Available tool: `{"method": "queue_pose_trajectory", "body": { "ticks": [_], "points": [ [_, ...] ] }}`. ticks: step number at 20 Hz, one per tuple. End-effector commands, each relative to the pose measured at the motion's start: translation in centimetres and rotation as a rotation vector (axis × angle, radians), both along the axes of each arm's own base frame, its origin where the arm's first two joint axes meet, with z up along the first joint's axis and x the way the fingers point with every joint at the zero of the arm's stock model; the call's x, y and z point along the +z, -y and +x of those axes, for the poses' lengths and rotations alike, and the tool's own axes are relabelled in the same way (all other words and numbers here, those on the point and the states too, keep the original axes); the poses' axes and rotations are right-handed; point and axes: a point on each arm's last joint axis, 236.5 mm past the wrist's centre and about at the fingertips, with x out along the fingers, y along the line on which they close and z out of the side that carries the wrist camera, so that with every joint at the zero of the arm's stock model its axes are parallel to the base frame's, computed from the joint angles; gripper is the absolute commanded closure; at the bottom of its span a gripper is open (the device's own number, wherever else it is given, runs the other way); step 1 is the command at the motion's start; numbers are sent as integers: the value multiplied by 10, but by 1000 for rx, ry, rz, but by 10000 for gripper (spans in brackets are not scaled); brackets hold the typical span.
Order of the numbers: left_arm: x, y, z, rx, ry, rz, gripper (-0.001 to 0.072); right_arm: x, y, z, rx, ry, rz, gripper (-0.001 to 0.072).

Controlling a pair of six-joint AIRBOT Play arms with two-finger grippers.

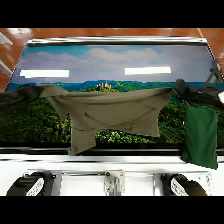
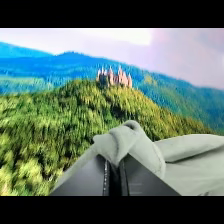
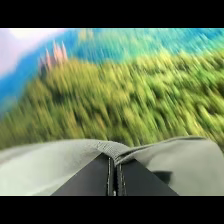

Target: Fold the shirts.

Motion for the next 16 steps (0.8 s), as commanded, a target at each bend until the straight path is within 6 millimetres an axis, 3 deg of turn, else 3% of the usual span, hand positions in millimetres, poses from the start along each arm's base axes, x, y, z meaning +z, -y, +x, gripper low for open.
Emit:
{"method": "queue_pose_trajectory", "body": {
  "ticks": [1, 4, 5, 6, 7, 8, 10, 12, 14, 16],
  "points": [
    [-68, 14, 48, 13, -104, -57, 660, -61, 4, 49, -125, -59, 147, 643],
    [-155, 48, 46, -77, -344, -46, 660, -116, -27, 33, -22, -228, 154, 622],
    [-173, 51, 44, -78, -398, -53, 641, -124, -31, 31, 8, -238, 127, 534],
    [-181, 50, 44, -71, -428, -60, 495, -125, -31, 31, 36, -224, 102, 258],
    [-180, 44, 47, -59, -428, -62, 261, -121, -26, 31, 55, -210, 86, 20],
    [-173, 31, 50, -41, -425, -61, -13, -115, -17, 27, 95, -202, 58, 17],
    [-166, -8, 39, -33, -493, -10, -4, -107, 11, 4, 184, -240, -34, 19],
    [-177, -47, 3, -26, -646, 33, -2, -111, 45, -42, 234, -378, -114, 20],
    [-200, -62, -45, -71, -825, 38, -4, -125, 72, -95, 286, -567, -179, 20],
    [-229, -58, -82, -113, -934, 13, -5, -138, 71, -134, 360, -662, -132, 19]
  ]
}}
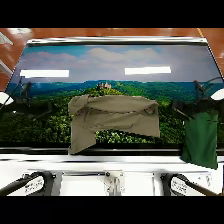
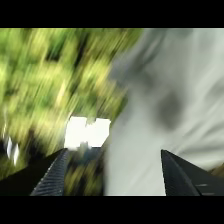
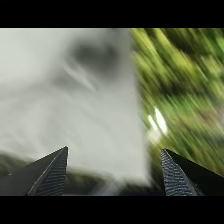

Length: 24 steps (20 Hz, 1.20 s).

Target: Fold the shirts.

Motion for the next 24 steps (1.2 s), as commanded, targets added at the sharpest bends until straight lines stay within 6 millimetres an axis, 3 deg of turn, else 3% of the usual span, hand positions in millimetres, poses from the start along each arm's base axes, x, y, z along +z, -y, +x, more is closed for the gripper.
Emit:
{"method": "queue_pose_trajectory", "body": {
  "ticks": [1, 3, 5, 11, 15, 16, 17, 18, 20, 21, 22, 24],
  "points": [
    [-41, -2, -74, -76, -241, -43, -5, -21, 15, -83, 123, -246, 8, 20],
    [-62, 19, -92, -97, -272, -104, -5, -34, 5, -96, 108, -280, 55, 20],
    [-77, 34, -96, -77, -272, -139, -6, -38, -11, -95, 91, -263, 121, 20],
    [-86, 73, -75, -66, -212, -220, -5, -35, -24, -88, 77, -234, 180, 20],
    [-105, 91, -81, -119, -259, -223, 5, -33, -27, -88, 73, -236, 196, 20],
    [-109, 93, -82, -120, -274, -227, 75, -32, -27, -90, 78, -245, 198, 20],
    [-111, 93, -80, -118, -276, -228, 340, -31, -28, -94, 86, -258, 203, 20],
    [-109, 93, -77, -119, -269, -227, 528, -29, -31, -100, 101, -278, 216, 20],
    [-102, 94, -69, -129, -248, -229, 583, -31, -26, -114, 133, -329, 194, 19],
    [-96, 96, -66, -144, -241, -236, 663, -34, -19, -119, 141, -350, 157, 19],
    [-91, 97, -64, -170, -228, -239, 661, -39, -12, -119, 122, -356, 126, 20],
    [-78, 99, -57, -194, -200, -244, 661, -51, -9, -100, 3, -308, 106, 20]
  ]
}}
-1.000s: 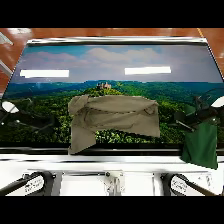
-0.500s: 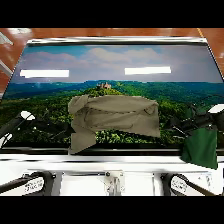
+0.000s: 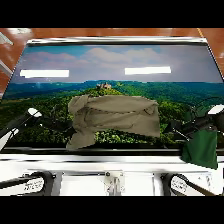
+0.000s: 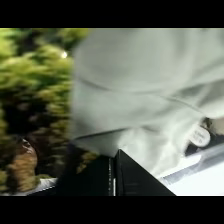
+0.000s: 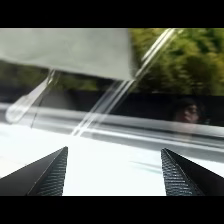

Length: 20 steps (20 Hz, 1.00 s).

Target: Fold the shirts.

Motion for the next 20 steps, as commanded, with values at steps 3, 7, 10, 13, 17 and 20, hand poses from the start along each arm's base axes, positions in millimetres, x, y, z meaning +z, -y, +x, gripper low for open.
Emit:
{"method": "queue_pose_trajectory", "body": {
  "ticks": [3, 7, 10, 13, 17, 20],
  "points": [
    [35, 6, 16, -48, 82, -27, 661, -20, -4, 44, -229, 105, 4, 21],
    [54, 5, 22, -50, 145, -22, 661, -37, -15, 46, -284, 52, 70, 21],
    [61, 5, 22, -52, 166, -23, 661, -45, -15, 45, -289, 32, 71, 21],
    [66, 7, 19, -67, 161, -32, 661, -56, -24, 54, -276, 47, 36, 21],
    [77, 6, 22, -82, 163, -47, 661, -67, -51, 71, -233, 101, -12, 100],
    [106, -4, 46, -67, 244, -41, 661, -49, -64, 72, -161, 114, 30, 644]
  ]
}}
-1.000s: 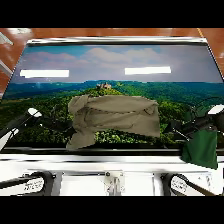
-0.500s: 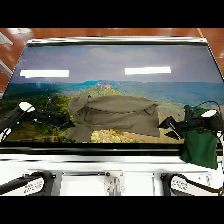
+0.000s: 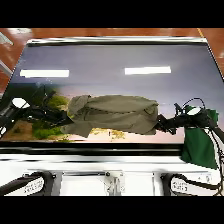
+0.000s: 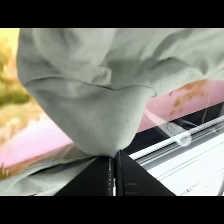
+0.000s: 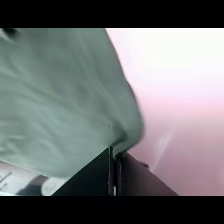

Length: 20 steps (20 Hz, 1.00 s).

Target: Fold the shirts.

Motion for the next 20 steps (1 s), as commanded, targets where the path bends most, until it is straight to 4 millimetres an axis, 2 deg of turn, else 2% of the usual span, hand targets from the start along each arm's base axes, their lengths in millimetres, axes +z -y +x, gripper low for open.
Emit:
{"method": "queue_pose_trajectory", "body": {
  "ticks": [1, 3, 4, 5, 7, 8, 9, 11, 12, 13, 14, 15, 16, 18, 20],
  "points": [
    [37, -11, 25, 14, 98, 2, 661, 26, -19, 5, 129, 65, 40, 644],
    [87, -22, 47, 27, 233, 15, 662, 74, -24, 14, 267, 200, 48, 644],
    [122, -27, 57, 32, 326, 27, 662, 111, -28, 23, 332, 310, 46, 644],
    [161, -31, 63, 36, 429, 41, 662, 154, -35, 30, 385, 434, 50, 644],
    [269, -33, 62, 39, 715, 84, 662, 261, -47, 38, 427, 729, 10, 644],
    [326, -32, 52, 45, 867, 104, 661, 322, -49, 35, 429, 899, -50, 645],
    [389, -30, 33, 58, 1041, 127, 662, 378, -48, 28, 410, 1059, -126, 644],
    [495, -33, -17, 129, 1349, 184, 661, 493, -42, -3, 296, 1383, -278, 645],
    [535, -40, -43, 203, 1453, 201, 661, 534, -41, -24, 251, 1500, -321, 644],
    [566, -49, -71, 284, 1538, 227, 661, 563, -38, -46, 208, 1574, -366, 644],
    [586, -58, -96, 341, 1593, 264, 661, 581, -33, -68, 164, 1611, -414, 645],
    [599, -65, -121, 392, 1634, 292, 661, 592, -26, -85, 115, 1624, -452, 645],
    [604, -70, -140, 436, 1651, 307, 661, 599, -21, -102, 60, 1627, -462, 644],
    [598, -79, -163, 494, 1621, 326, 661, 600, -26, -125, -7, 1606, -389, 644],
    [578, -75, -174, 461, 1557, 356, 661, 586, -33, -140, 17, 1558, -374, 645]
  ]
}}
